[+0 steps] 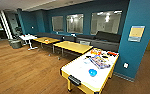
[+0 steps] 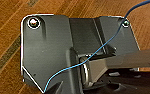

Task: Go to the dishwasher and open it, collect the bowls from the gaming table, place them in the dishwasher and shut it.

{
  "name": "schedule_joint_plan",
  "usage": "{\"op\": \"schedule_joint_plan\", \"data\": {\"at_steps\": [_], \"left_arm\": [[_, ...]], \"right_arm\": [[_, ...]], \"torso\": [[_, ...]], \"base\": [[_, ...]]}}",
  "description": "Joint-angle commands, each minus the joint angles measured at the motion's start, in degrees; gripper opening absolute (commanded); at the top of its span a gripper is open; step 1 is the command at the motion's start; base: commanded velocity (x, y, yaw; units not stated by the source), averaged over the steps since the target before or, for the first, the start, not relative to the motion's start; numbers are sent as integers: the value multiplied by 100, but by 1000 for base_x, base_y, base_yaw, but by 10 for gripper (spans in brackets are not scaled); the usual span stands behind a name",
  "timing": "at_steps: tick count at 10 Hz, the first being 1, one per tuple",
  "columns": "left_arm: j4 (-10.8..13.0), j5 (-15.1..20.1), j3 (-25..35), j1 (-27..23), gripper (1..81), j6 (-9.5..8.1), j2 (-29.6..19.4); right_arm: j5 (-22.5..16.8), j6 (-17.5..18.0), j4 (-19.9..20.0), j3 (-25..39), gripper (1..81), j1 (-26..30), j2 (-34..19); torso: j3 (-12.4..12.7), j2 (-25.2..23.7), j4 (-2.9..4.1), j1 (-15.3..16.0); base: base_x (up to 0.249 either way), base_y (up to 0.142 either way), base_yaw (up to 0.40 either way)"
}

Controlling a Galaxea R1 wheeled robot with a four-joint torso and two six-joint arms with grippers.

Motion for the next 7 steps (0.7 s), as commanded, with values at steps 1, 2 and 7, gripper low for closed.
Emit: {"op": "schedule_joint_plan", "data": {"at_steps": [1, 2, 7], "left_arm": [[38, 285, 18, -210, 811, 38, -17], [29, 285, 18, -210, 811, 38, -17], [29, 285, 18, -210, 811, 38, -17]], "right_arm": [[-283, -8, -38, 27, 811, 256, -23], [-283, -8, -38, 27, 811, 247, -23], [-283, -8, -29, 27, 811, 247, -40]], "torso": [[0, 0, 0, 0], [0, 0, 0, 0], [0, 0, 0, 0]], "base": [[129, 87, 0], [129, 87, 0], [126, 87, 0]]}}
